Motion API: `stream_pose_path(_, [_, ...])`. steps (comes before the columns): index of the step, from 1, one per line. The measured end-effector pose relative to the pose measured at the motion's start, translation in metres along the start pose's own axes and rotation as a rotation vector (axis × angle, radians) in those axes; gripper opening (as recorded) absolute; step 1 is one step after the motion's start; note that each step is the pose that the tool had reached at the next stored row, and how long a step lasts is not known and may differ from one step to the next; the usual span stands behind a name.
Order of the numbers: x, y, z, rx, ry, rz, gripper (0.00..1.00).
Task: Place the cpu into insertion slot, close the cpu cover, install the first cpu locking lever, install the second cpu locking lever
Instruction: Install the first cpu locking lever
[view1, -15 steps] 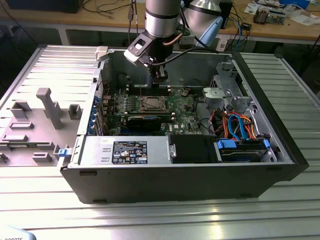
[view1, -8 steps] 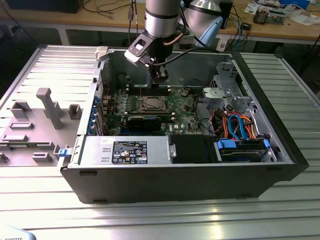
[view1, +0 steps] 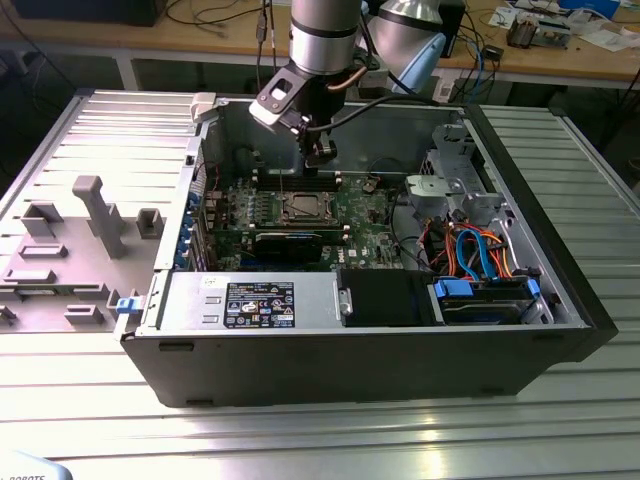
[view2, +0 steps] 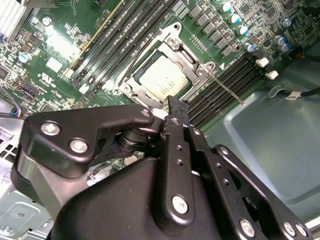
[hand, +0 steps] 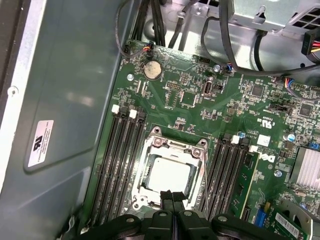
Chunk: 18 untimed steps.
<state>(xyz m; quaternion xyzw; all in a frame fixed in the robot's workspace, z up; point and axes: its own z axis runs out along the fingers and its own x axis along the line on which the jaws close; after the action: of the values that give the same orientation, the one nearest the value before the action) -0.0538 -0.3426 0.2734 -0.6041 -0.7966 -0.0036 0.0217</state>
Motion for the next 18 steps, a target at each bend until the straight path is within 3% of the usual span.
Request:
stream_pose_path(3, [0.0000, 0.0000, 0.0000, 0.0010, -0.0005, -0.027, 0.11])
stream_pose_path(9, [0.0000, 0.0000, 0.0000, 0.0047, -0.0025, -0.123, 0.11])
stream_pose_path(13, [0.0000, 0.0000, 0.0000, 0.0104, -0.0055, -0.268, 0.11])
stream_pose_path(16, [0.0000, 0.0000, 0.0000, 0.0128, -0.0067, -0.328, 0.11])
stream_pose_path(18, [0.0000, 0.0000, 0.0000, 0.0129, -0.0069, -0.332, 0.11])
